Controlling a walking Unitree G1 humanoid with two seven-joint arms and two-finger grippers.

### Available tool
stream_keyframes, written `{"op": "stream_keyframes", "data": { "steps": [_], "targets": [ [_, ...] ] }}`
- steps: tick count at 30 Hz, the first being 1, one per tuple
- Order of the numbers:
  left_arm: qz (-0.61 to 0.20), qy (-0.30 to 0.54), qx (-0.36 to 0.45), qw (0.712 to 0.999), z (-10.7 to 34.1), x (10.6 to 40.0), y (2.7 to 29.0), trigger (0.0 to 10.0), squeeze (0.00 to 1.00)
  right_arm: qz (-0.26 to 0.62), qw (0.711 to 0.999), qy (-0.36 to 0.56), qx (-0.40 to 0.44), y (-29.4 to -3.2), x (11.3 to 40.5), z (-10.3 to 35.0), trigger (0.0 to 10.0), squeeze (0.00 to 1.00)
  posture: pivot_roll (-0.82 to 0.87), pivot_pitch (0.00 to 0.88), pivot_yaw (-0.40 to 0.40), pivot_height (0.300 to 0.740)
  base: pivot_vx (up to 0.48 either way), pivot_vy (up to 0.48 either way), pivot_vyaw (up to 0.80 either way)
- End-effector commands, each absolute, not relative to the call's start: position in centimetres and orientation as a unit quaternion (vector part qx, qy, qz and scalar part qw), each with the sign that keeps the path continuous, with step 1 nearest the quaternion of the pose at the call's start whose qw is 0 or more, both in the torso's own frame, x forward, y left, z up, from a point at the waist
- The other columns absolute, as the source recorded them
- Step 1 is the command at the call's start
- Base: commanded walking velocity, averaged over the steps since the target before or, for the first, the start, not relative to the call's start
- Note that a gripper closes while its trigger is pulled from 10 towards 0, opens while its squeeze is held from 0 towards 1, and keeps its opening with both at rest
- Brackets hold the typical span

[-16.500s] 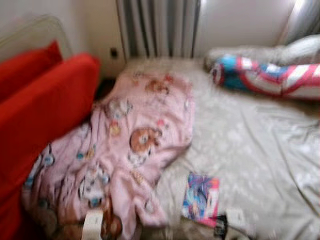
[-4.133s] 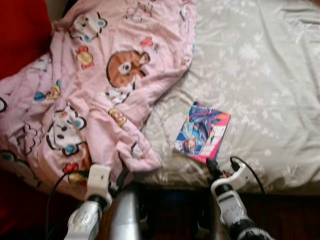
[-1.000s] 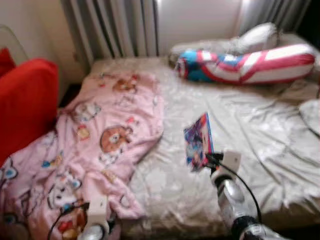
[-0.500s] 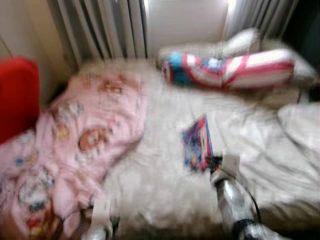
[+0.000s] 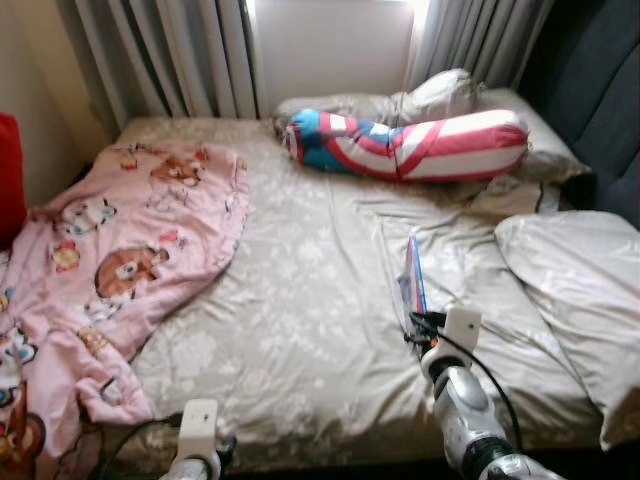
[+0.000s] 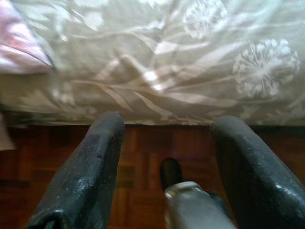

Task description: Clean up the room

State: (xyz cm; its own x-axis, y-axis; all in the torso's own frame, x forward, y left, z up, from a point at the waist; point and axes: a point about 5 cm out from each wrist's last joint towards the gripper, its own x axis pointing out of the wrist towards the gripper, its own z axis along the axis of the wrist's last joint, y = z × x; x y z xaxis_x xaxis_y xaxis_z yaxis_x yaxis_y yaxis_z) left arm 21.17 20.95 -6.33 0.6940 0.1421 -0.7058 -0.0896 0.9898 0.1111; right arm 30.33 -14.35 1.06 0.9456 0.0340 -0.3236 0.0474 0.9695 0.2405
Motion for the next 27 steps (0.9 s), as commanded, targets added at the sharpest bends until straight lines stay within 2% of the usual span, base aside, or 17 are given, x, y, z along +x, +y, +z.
{"op": "stream_keyframes", "data": {
  "steps": [1, 12, 27],
  "targets": [
    [0.059, 0.396, 0.029, 0.916, -6.66, 20.85, 20.38, 10.0, 0.00, -0.004, 0.984, 0.137, 0.115, -14.95, 31.08, 2.12, 10.0, 0.00, -0.09, 0.000, -0.013, 0.740, 0.000, -0.382, 0.00],
    [0.058, 0.401, 0.030, 0.914, -6.82, 20.59, 20.35, 10.0, 0.00, -0.004, 0.984, 0.138, 0.114, -14.93, 31.00, 2.05, 10.0, 0.00, -0.09, 0.000, -0.014, 0.740, 0.000, -0.354, 0.00],
    [0.057, 0.410, 0.029, 0.910, -7.06, 20.22, 20.34, 10.0, 0.00, -0.002, 0.983, 0.142, 0.115, -14.73, 30.85, 1.86, 10.0, 0.00, -0.08, 0.009, -0.014, 0.740, 0.000, 0.000, 0.00]
  ]
}}
